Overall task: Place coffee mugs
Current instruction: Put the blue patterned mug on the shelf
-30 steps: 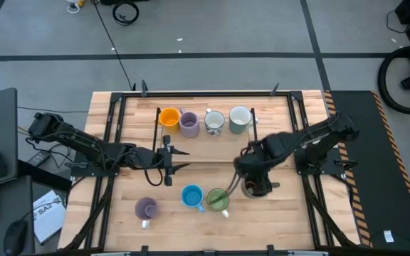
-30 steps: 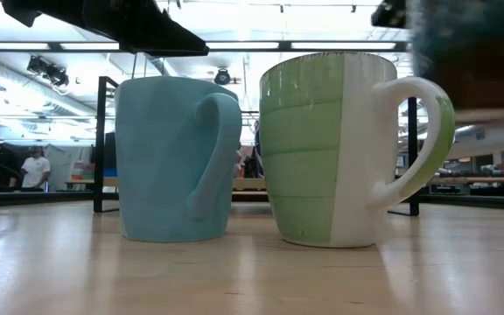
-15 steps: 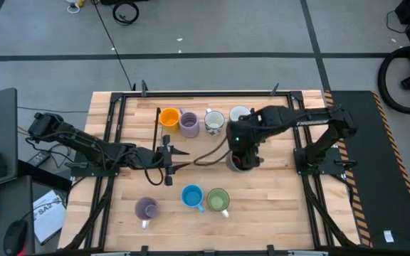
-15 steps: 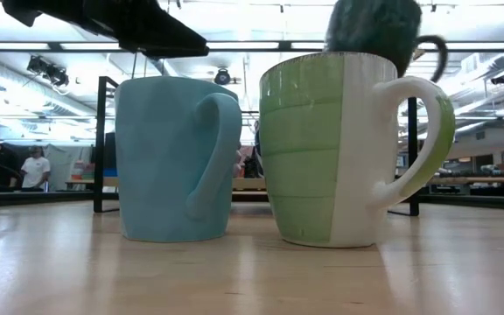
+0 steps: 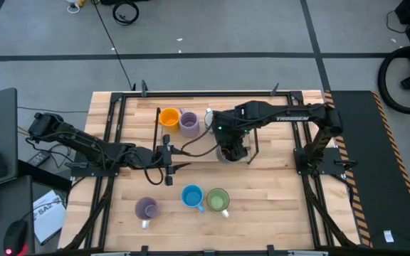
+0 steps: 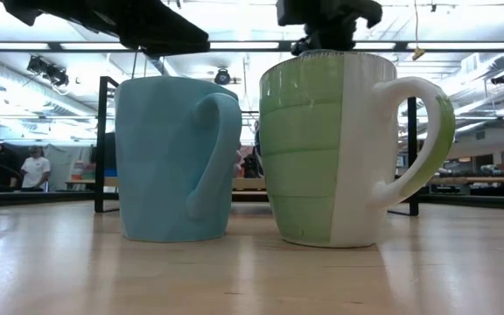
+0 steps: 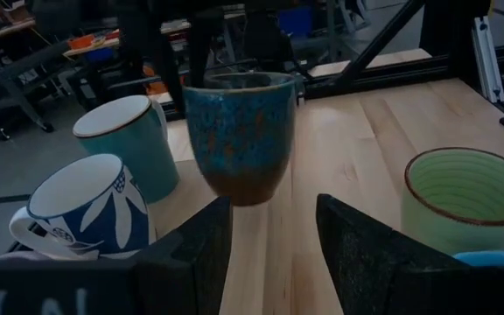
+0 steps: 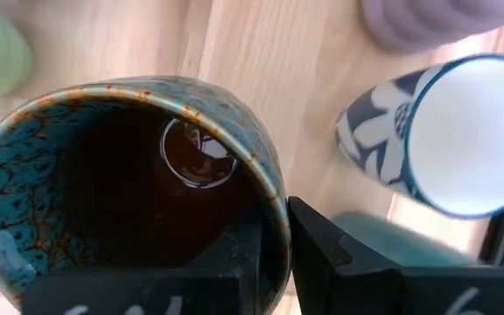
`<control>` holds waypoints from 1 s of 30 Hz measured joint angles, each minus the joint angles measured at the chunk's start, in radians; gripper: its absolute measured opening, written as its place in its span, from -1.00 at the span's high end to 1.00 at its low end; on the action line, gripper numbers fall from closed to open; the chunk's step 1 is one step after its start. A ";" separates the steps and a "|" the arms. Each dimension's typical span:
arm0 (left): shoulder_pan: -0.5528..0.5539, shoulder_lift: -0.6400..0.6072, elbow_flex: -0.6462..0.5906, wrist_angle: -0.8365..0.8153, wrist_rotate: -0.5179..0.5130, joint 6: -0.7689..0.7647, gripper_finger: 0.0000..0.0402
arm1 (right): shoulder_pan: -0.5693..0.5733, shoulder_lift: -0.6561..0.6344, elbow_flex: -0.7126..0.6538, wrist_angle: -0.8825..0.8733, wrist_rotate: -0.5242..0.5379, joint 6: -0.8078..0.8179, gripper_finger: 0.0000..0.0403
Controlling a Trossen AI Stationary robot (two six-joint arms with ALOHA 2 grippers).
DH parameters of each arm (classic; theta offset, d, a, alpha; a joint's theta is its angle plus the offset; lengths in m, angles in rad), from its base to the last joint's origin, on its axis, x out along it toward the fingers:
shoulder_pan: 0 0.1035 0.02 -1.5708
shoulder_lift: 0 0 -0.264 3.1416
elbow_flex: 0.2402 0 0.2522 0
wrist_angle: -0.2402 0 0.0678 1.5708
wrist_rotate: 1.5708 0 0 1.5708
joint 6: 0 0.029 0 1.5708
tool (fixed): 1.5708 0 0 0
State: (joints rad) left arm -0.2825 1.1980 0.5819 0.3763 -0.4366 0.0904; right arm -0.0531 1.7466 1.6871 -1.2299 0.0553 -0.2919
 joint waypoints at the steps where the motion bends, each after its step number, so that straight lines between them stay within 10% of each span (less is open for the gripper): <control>1: 0.000 0.000 0.000 0.000 0.000 -0.001 0.13 | -0.007 0.002 0.000 0.015 -0.014 -0.004 0.79; 30: 0.000 0.000 0.000 0.002 0.000 -0.019 0.13 | -0.157 0.003 -0.086 -0.063 -0.065 -0.130 0.78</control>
State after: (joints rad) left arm -0.2829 1.1980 0.5819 0.3779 -0.4365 0.0715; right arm -0.2097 1.7496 1.6010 -1.2930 -0.0099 -0.4223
